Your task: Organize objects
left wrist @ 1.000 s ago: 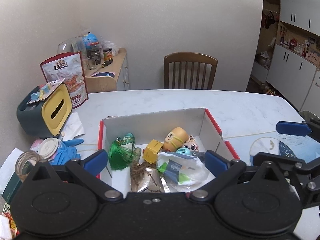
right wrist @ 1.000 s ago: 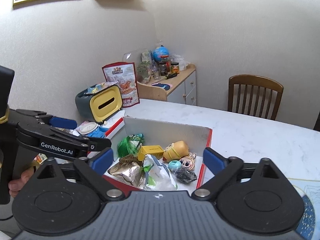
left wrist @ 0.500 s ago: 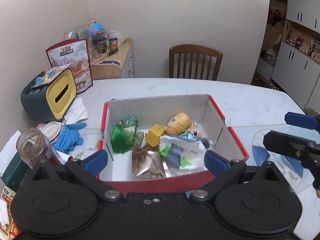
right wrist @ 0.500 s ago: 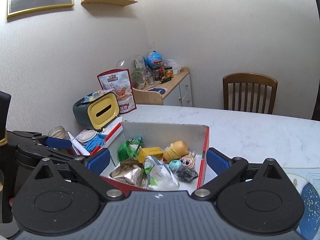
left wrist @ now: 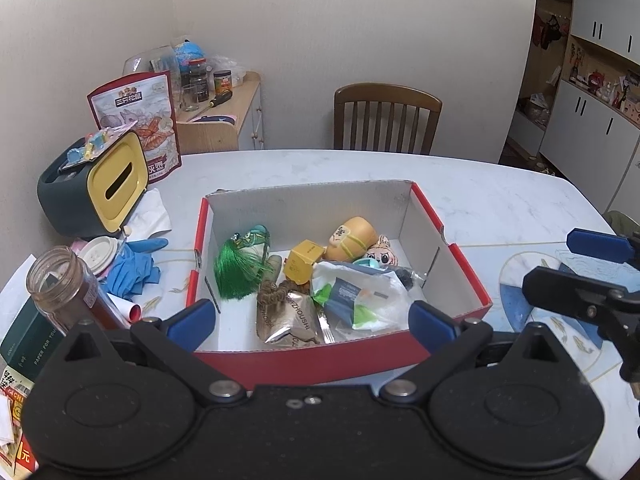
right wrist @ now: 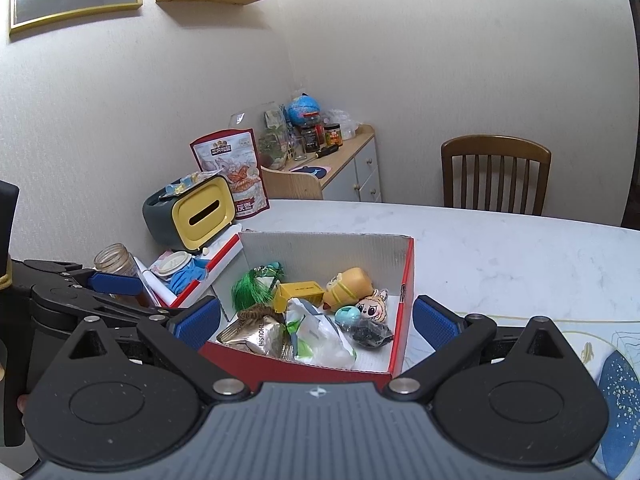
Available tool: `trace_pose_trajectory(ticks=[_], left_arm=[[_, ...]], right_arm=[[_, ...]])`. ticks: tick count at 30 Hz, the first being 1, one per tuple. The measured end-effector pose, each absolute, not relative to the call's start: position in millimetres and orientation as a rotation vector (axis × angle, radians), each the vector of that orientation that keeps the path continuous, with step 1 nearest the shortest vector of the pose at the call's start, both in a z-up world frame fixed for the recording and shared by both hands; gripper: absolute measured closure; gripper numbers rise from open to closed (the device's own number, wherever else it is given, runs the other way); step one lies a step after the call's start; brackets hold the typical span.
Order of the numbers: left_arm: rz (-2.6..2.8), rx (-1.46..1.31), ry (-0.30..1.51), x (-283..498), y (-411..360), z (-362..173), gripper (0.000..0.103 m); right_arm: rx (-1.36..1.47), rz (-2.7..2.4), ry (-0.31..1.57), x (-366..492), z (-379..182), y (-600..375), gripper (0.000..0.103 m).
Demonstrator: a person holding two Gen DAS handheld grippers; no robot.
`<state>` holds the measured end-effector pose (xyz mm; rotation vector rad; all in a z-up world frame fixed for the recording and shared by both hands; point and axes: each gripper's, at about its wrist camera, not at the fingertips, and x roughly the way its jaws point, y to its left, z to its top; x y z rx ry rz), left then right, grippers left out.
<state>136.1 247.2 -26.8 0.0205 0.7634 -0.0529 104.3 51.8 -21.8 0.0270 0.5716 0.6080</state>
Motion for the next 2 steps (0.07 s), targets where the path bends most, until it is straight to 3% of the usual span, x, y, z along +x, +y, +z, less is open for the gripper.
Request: trace_pose_trajectory(ticks=[2], left_arm=[[-0.056,0.019,0.767,136.0,245.9,-27.2,0.000]], right_arm=[[0.031,0.606,0.574,104.5,-22.4,50.1,0.000]])
